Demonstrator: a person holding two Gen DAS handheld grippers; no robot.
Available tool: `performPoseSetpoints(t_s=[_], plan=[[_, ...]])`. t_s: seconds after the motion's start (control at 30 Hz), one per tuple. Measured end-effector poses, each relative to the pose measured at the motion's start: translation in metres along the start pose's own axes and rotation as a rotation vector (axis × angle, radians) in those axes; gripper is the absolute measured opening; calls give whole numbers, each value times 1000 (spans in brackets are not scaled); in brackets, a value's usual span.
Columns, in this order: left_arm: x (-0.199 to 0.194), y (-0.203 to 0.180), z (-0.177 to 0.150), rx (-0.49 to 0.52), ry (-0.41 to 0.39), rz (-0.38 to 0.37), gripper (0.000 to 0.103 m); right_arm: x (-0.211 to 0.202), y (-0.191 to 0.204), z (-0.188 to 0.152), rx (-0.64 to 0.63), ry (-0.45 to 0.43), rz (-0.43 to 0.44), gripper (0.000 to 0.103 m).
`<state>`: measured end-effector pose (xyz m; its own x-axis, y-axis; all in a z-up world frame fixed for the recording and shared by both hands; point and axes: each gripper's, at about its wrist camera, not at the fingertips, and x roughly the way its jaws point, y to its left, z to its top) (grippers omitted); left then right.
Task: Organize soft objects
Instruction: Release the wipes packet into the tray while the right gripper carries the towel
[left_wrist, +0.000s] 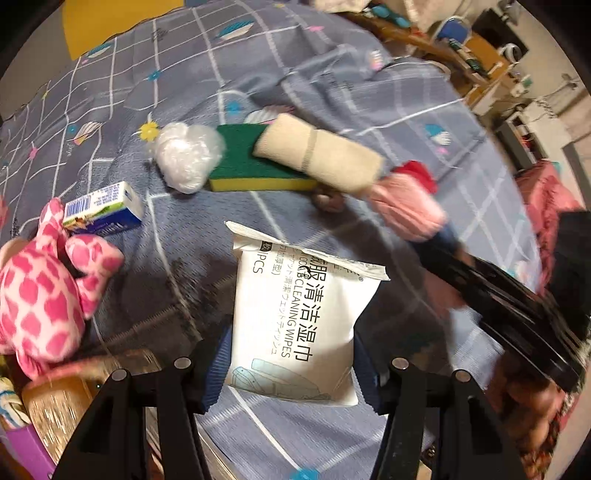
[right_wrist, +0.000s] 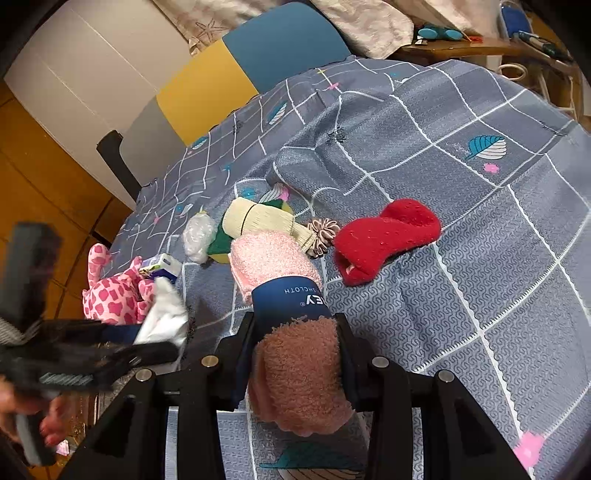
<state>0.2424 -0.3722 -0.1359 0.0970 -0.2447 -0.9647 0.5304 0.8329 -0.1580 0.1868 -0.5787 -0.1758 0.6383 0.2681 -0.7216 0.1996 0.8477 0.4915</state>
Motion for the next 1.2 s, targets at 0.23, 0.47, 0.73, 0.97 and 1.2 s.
performPoseSetpoints(t_s=[0.23, 0.47, 0.73, 0.97, 1.2], plan=[[-48, 1, -35, 25, -81, -143, 60, 2, 0, -2, -6, 8, -18, 41], [-85, 15, -75, -3, -156, -238, 60, 1, -1, -5, -10, 2, -33, 41], [-128, 52, -112, -70, -266, -275, 60, 4, -2, -7, -14, 8, -57, 41], [-153, 123, -140, -239, -317, -311, 60, -8, 1, -6, -52, -69, -106, 41], [-175, 210, -172, -423, -368, -356, 60, -28, -4, -8, -17, -161, -131, 41]])
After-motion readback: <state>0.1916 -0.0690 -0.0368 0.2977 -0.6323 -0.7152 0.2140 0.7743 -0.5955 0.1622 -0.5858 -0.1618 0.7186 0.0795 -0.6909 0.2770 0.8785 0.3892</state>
